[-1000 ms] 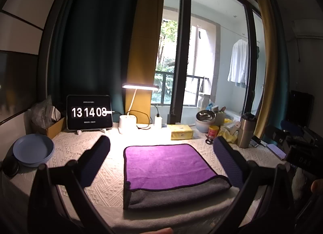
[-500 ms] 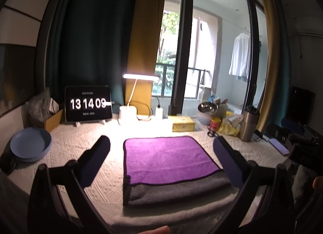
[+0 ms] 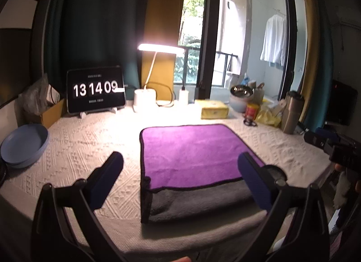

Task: Fold towel

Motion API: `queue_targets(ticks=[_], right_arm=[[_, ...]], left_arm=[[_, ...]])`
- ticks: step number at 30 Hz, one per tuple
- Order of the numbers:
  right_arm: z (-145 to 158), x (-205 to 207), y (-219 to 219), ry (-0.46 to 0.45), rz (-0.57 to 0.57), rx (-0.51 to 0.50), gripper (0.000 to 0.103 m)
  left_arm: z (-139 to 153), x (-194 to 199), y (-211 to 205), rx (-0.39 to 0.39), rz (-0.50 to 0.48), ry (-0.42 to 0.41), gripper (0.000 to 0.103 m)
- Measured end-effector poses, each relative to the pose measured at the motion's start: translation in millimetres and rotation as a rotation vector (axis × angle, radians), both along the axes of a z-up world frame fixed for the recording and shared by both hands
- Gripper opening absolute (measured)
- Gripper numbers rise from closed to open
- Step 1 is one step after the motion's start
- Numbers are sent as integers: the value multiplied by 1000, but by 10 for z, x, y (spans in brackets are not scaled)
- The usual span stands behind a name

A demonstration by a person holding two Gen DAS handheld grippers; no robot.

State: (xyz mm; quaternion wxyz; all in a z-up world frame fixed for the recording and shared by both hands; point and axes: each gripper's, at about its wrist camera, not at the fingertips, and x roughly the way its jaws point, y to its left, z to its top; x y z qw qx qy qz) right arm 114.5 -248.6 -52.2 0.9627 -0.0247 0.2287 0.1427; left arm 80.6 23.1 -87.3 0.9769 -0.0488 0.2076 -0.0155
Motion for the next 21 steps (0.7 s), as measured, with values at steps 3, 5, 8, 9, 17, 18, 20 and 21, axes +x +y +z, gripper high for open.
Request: queue_targets(ticks=[3,5,8,9,17,18,20,21], right_arm=[[-151,124,4,40,13,-2,65],[-241,195,-1,64,18,1,60],[-390,305,-11,106,25,8,58],[-427,342,-14,118,28,12,57],[-723,555,-13,206,49,23,48],[-751,567,0,213,51,19,48],[-792,587,22,228,54,12,43],[-808,595,25,235,54,8,41]], left_arm=[[-176,128,61,-18,-10,54,102],[-283,217,99,-23,-21,89,99],[-440,338,111,-14,-34,138,89],[-498,379,112,-14,-40,158,88],[-753,522,103,-8,-46,237,69],[-780,535,104,-8,-48,245,67],[-821,546,98,-9,-53,262,59],[-839,550,90,-5,-55,269,58]])
